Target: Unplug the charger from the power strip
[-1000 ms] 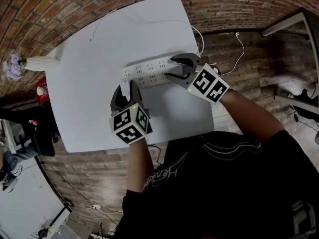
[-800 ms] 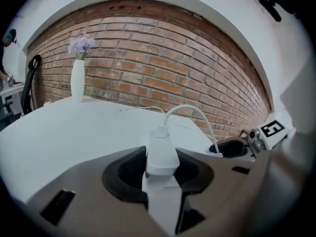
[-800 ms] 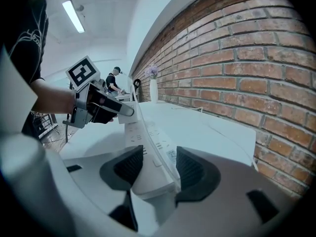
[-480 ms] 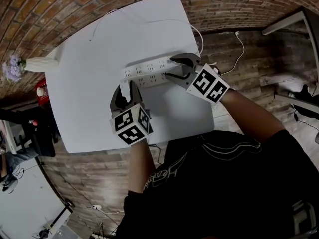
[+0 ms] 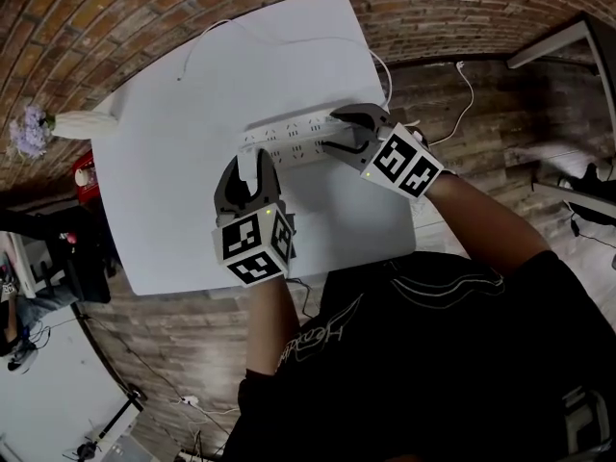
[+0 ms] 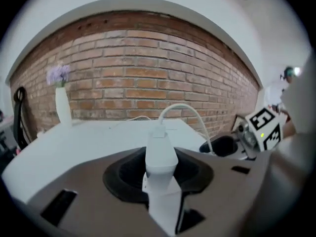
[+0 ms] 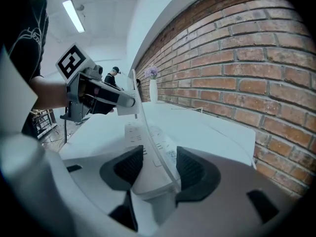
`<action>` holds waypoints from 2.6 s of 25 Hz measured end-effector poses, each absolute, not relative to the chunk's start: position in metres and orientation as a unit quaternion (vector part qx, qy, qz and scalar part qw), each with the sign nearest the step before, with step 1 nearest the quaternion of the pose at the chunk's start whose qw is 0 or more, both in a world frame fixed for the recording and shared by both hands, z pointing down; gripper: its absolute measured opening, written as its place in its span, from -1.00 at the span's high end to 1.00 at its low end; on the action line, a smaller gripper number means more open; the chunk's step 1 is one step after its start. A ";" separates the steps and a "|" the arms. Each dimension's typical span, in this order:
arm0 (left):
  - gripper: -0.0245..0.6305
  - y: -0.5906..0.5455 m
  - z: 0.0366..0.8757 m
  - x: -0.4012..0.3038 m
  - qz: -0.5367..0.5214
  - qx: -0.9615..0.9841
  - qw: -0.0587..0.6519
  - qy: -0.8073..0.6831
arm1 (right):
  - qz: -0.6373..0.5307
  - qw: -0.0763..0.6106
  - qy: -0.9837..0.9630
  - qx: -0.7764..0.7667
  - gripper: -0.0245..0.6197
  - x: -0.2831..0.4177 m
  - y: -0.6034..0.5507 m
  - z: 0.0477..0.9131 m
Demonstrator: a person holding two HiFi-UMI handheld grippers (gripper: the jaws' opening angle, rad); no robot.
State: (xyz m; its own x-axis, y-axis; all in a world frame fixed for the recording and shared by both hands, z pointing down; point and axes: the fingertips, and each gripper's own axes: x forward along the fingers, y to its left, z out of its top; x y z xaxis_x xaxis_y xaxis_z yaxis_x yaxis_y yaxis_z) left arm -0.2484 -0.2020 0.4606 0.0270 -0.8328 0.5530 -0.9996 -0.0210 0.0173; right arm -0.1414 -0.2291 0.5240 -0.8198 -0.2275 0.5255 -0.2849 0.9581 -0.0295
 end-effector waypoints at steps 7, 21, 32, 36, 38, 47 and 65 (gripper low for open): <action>0.52 -0.188 0.465 -0.238 0.114 0.694 0.319 -0.636 | 0.084 0.268 -0.951 0.130 0.32 -0.139 -0.228 0.525; 0.51 -0.124 0.393 -0.196 0.017 0.720 0.354 -0.596 | 0.209 0.085 -0.965 0.132 0.50 -0.084 -0.167 0.375; 0.51 -0.052 0.338 -0.148 -0.001 0.739 0.319 -0.594 | 0.229 0.012 -0.971 0.070 0.61 -0.026 -0.082 0.312; 0.51 -0.031 0.328 -0.134 -0.011 0.738 0.314 -0.598 | 0.208 0.003 -0.976 0.059 0.63 -0.012 -0.059 0.303; 0.51 -0.023 0.324 -0.127 -0.013 0.738 0.309 -0.600 | 0.200 0.002 -0.978 0.052 0.70 -0.006 -0.050 0.299; 0.51 -0.008 0.302 -0.103 0.002 0.740 0.286 -0.609 | 0.207 -0.003 -0.978 0.036 0.86 0.013 -0.034 0.292; 0.51 0.012 0.288 -0.093 0.008 0.743 0.265 -0.614 | 0.208 0.000 -0.978 0.032 0.90 0.016 -0.014 0.293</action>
State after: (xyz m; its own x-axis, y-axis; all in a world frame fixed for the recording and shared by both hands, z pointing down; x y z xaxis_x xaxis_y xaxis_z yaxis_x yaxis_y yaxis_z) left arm -0.0926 0.0125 0.2881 0.2457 -0.9089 0.3370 -0.9173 -0.1056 0.3841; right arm 0.0162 -0.0140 0.2925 -0.9979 -0.0630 0.0144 -0.0634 0.9114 -0.4066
